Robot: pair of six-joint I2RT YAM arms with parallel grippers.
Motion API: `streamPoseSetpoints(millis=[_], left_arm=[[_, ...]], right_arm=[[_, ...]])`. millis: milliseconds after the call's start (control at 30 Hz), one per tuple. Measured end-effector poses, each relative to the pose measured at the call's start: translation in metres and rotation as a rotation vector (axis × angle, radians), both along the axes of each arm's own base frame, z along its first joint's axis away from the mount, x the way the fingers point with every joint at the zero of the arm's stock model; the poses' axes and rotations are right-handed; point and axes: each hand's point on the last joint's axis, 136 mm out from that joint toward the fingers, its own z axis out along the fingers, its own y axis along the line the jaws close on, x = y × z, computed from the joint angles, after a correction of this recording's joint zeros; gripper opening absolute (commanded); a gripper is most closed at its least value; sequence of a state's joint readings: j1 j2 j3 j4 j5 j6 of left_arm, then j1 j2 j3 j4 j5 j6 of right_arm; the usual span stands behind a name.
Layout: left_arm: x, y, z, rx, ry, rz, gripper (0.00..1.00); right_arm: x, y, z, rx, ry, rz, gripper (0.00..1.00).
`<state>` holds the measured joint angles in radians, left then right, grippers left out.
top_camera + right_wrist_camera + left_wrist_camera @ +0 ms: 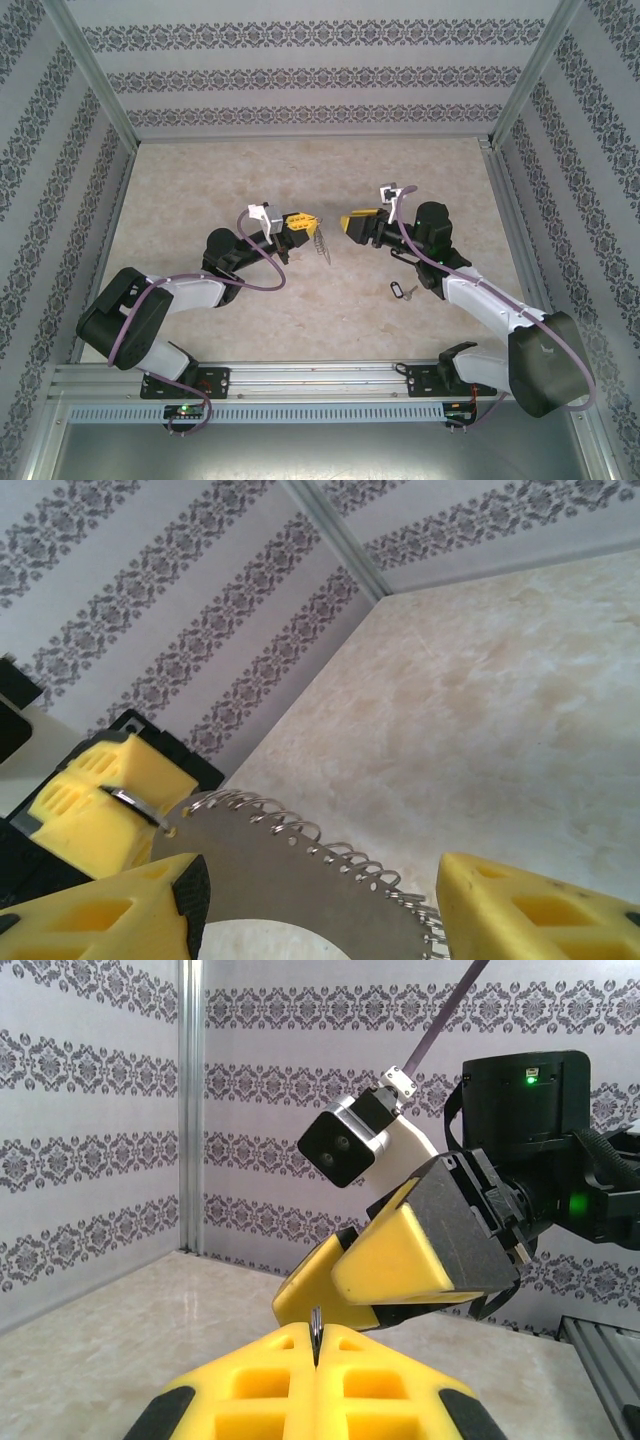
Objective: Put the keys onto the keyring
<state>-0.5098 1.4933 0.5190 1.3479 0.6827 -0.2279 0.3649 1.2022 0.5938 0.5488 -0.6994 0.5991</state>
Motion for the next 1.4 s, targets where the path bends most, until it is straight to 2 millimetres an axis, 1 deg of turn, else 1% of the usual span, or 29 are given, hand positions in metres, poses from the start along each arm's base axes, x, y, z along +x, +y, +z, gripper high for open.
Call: streamPoseSetpoints(millis=[133, 267, 433, 600, 667, 800, 933, 1133, 1333, 1400], left_arm=[[-0.002, -0.003, -0.004, -0.003, 0.036, -0.032, 0.00], [-0.004, -0.007, -0.011, -0.002, 0.076, -0.071, 0.00], [-0.007, -0.009, -0.009, -0.011, 0.099, -0.101, 0.00], [-0.008, -0.012, -0.004, -0.025, 0.120, -0.133, 0.00], [-0.008, -0.013, -0.003, -0.030, 0.127, -0.142, 0.00], [-0.008, -0.014, -0.005, -0.032, 0.147, -0.157, 0.00], [-0.008, -0.015, -0.005, -0.035, 0.159, -0.164, 0.00], [-0.008, -0.015, -0.004, -0.038, 0.164, -0.168, 0.00], [-0.007, -0.016, -0.004, -0.040, 0.167, -0.169, 0.00], [-0.007, -0.016, -0.004, -0.040, 0.171, -0.170, 0.00]], right_arm=[[-0.011, 0.010, 0.004, 0.001, -0.007, 0.067, 0.58], [-0.019, 0.020, 0.014, 0.002, -0.036, 0.123, 0.53], [-0.022, 0.024, 0.017, 0.001, -0.045, 0.144, 0.48], [-0.023, 0.029, 0.017, -0.003, -0.046, 0.174, 0.47], [-0.025, 0.033, 0.018, -0.002, -0.046, 0.188, 0.45], [-0.026, 0.034, 0.020, -0.001, -0.052, 0.198, 0.42], [-0.027, 0.034, 0.020, -0.001, -0.055, 0.206, 0.34], [-0.030, 0.038, 0.019, -0.001, -0.052, 0.223, 0.27], [-0.032, 0.040, 0.018, -0.003, -0.051, 0.235, 0.18], [-0.032, 0.040, 0.018, -0.005, -0.051, 0.235, 0.11]])
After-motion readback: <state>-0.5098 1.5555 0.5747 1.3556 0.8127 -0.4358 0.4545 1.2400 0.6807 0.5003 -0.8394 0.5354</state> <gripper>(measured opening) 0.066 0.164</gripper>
